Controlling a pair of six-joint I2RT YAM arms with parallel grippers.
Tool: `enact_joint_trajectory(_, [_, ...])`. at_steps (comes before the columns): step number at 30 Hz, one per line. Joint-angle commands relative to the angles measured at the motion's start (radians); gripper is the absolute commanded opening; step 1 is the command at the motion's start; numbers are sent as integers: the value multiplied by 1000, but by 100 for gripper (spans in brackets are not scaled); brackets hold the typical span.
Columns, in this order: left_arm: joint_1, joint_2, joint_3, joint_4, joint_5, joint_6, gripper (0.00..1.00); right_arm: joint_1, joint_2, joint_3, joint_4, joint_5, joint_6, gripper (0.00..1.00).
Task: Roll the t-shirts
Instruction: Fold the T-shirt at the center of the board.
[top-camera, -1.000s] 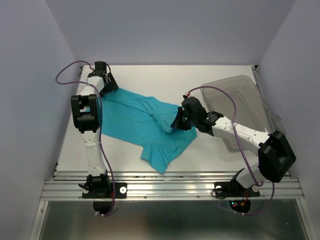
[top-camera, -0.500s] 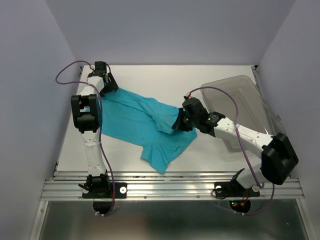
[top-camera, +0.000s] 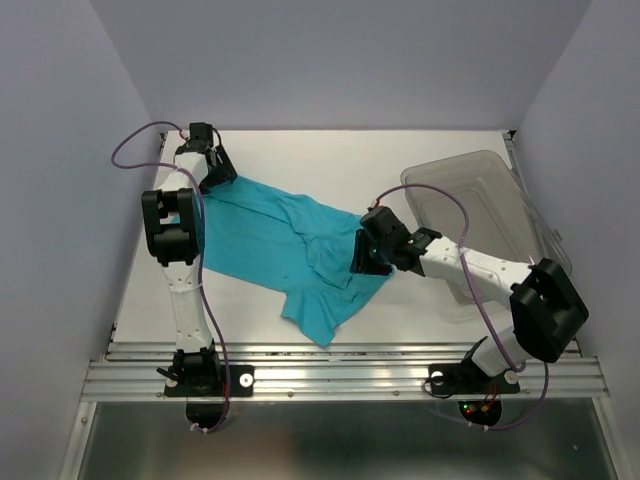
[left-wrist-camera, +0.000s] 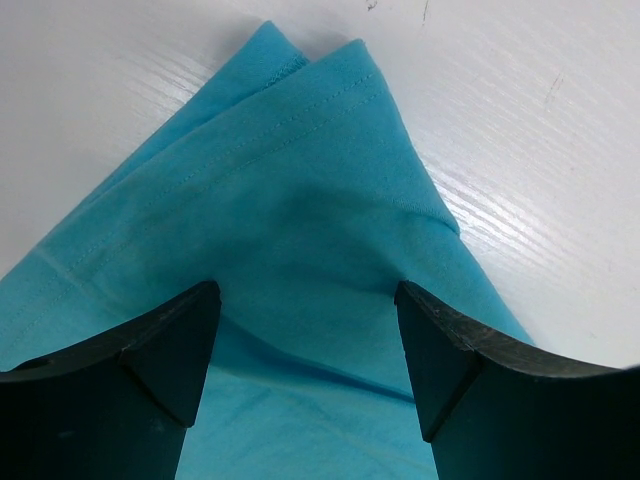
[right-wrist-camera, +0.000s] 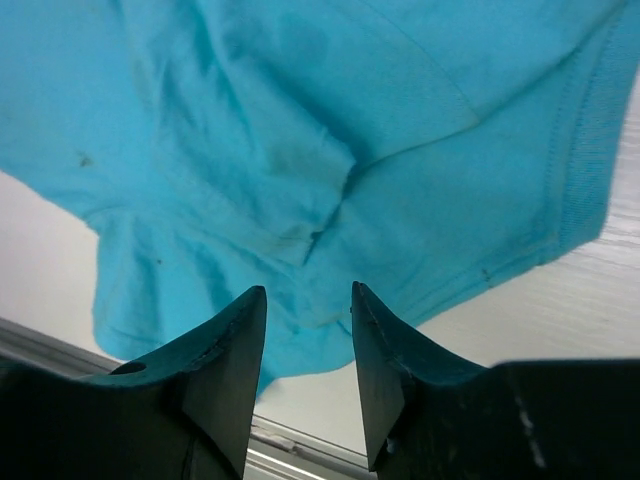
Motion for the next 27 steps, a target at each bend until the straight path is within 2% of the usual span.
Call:
enact_joint_trajectory(1, [3,-32,43,-21,5,14,82,34,8,91,-68,123,-105,44])
enact_joint_trajectory(4, [3,-41,43,-22,4,13,82,93,74,195,-100,162,-182,43])
enact_joint_trajectory(5, [3,-46,43,-27,4,8,82,153,181,314,-126,195,-232,42])
enact_joint_trajectory(10, [3,-52,28,-28,10,4,82,179,306,457,-129,203,-288,43])
enact_joint_trajectory(16, [3,-60,14,-30,2,8,82,179,467,562,-135,188,-307,45])
enact_joint_trajectory(21, [3,-61,14,-33,-2,14,82,179,528,585,-128,190,-297,44])
enact_joint_trajectory(24, [3,-61,12,-31,-1,13,82,179,555,586,-123,191,-293,37])
enact_joint_trajectory(27, [3,-58,9,-31,-1,13,82,179,565,586,-125,199,-291,25])
